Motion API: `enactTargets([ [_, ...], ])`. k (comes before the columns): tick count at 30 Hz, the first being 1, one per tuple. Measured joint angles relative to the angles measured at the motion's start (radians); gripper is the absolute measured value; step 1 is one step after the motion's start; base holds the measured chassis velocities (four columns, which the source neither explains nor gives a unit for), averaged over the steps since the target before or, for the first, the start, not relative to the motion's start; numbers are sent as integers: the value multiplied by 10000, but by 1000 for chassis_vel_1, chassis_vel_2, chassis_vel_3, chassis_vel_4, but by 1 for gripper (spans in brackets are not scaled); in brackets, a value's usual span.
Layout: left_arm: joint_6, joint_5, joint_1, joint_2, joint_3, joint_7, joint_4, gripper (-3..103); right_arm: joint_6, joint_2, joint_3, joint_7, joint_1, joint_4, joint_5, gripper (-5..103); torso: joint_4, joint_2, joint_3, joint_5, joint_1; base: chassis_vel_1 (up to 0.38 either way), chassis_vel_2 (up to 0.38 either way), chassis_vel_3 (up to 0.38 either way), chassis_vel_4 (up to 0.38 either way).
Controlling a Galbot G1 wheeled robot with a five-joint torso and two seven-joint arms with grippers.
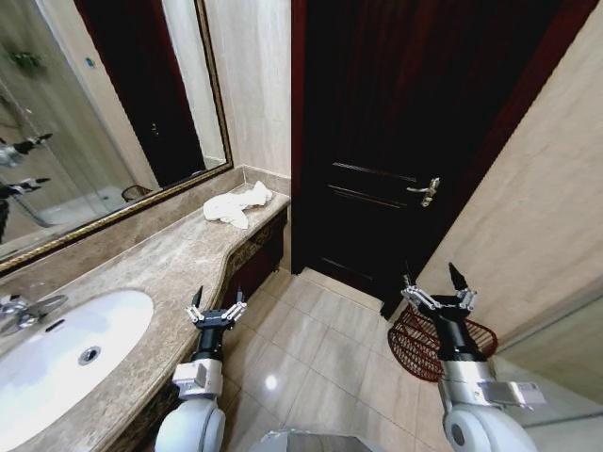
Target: Discard the used towel into the hamper.
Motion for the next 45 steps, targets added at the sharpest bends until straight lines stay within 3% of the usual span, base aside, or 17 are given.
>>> enactTargets([
  [19,213,-97,-83,0,140,-452,133,99,-176,128,55,-619,-144,68,-147,100,3,0,-1,-1,-1,-1,6,3,-3],
  [45,207,-227,-33,0,177,-407,263,102,-168,69,122,-760,-188,219,-279,100,4,-2,0,-1,0,-79,78,74,-76],
])
